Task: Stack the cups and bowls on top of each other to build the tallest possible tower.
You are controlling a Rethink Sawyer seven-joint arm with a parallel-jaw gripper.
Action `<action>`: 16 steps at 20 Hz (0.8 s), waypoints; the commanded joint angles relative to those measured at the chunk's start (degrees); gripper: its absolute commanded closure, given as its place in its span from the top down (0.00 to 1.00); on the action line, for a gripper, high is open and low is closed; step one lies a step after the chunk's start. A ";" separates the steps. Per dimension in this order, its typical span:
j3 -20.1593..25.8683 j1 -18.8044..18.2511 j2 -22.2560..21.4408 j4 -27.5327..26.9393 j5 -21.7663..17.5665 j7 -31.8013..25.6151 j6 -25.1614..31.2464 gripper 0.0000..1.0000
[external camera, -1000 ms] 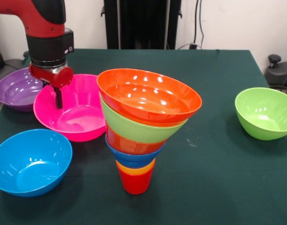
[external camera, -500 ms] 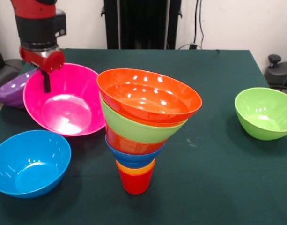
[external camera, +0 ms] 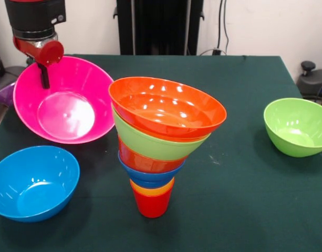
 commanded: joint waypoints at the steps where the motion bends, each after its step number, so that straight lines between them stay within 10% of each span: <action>1: 4.76 0.99 0.10 1.95 0.98 -11.62 5.68 0.00; 16: -1.39 4.40 -1.72 10.17 0.47 0.03 2.28 0.00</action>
